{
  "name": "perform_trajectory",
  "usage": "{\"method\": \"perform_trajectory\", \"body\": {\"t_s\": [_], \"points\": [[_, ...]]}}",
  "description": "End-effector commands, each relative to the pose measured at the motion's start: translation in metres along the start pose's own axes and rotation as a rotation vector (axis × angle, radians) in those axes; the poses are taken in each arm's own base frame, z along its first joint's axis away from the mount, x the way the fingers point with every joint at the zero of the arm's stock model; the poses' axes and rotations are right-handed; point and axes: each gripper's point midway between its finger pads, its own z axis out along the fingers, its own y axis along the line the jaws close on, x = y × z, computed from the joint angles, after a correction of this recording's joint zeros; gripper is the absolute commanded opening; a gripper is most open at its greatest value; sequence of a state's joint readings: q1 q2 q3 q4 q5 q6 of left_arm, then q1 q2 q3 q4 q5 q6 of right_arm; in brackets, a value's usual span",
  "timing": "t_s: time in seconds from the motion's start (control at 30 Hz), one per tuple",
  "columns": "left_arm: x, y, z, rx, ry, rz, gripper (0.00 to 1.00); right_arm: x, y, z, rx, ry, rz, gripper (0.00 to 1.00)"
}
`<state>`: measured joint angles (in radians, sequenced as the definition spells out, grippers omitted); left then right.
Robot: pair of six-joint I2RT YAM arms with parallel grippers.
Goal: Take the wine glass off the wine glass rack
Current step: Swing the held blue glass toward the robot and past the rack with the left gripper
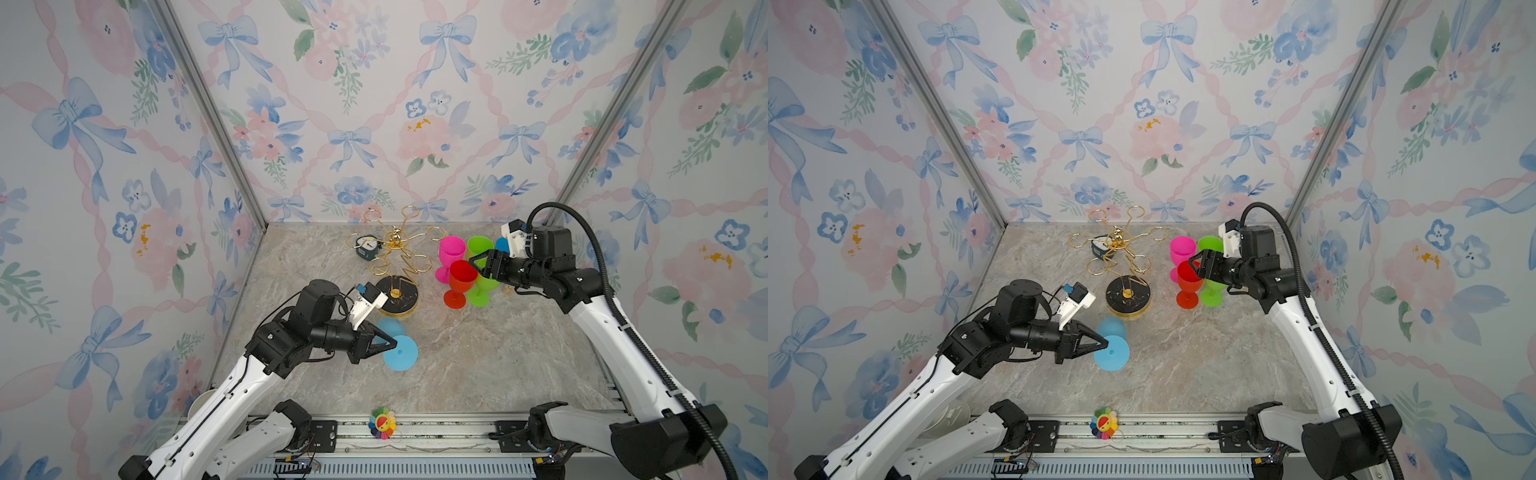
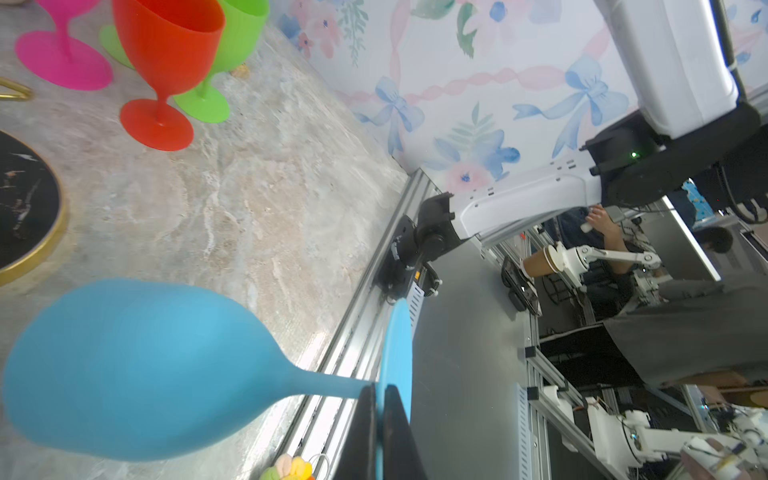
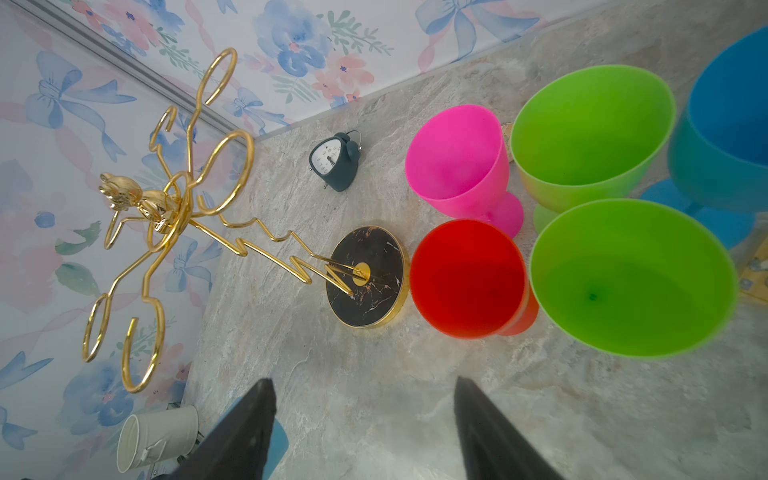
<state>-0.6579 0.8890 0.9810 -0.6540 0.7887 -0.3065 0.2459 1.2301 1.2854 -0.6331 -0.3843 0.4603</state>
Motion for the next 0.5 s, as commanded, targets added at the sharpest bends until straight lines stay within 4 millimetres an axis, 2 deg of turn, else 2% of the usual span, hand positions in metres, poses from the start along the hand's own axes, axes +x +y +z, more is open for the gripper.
{"method": "perform_trajectory", "body": {"t_s": [0.0,0.2,0.27,0.47], "points": [[-0.006,-0.025,0.012,0.054,0.039,0.083,0.00,0.010,0.000,-0.007,0.020,0.041,0.001,0.70],[0.002,-0.061,0.046,0.117,0.146,0.316,0.00,0.033,-0.003,-0.009,0.024,0.138,0.012,0.71],[-0.001,-0.062,0.055,0.089,0.148,0.399,0.00,0.039,-0.003,-0.010,0.023,0.164,0.021,0.71],[-0.011,-0.043,0.081,-0.091,0.116,0.686,0.00,0.054,0.000,-0.013,0.000,0.234,0.057,0.71]]}}
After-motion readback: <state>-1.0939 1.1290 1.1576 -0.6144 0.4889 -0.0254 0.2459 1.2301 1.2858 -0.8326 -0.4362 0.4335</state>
